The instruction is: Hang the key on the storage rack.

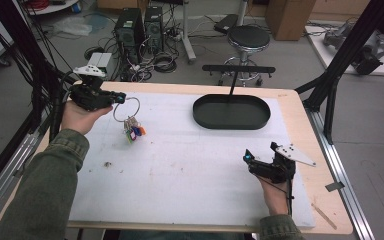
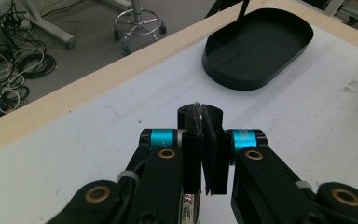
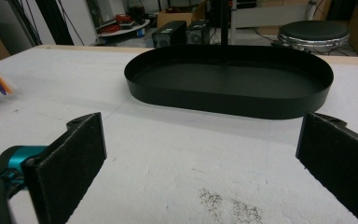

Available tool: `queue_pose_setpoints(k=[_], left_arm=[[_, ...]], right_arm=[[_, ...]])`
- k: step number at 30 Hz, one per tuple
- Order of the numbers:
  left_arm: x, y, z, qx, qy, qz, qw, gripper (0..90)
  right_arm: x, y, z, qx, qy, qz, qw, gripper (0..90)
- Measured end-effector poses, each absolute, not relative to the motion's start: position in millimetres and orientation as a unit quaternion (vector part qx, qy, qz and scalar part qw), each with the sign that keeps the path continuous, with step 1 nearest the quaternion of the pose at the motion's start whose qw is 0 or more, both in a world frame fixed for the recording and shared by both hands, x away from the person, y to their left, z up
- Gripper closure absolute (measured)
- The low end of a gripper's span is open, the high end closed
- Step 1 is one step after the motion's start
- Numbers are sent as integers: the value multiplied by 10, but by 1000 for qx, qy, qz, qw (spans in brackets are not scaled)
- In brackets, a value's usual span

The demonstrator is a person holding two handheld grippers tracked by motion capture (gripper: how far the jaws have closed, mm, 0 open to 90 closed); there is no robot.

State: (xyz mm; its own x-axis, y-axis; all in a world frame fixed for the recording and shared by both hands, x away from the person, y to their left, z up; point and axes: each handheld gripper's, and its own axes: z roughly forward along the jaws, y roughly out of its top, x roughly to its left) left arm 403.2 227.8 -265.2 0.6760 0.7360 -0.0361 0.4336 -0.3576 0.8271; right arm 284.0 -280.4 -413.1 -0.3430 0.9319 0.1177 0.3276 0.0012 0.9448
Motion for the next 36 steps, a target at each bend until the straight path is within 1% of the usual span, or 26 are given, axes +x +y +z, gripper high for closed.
queue_pose_setpoints(k=[19,36], left_arm=[[4180,1928,-2440,809,343,173,445,866],[4367,1475,-2247,814,317,172,455,867]], right_arm=[[2837,-2814,-4126,487,645,508,298,5],[2831,-2828,-4130,487,645,510,295,5]])
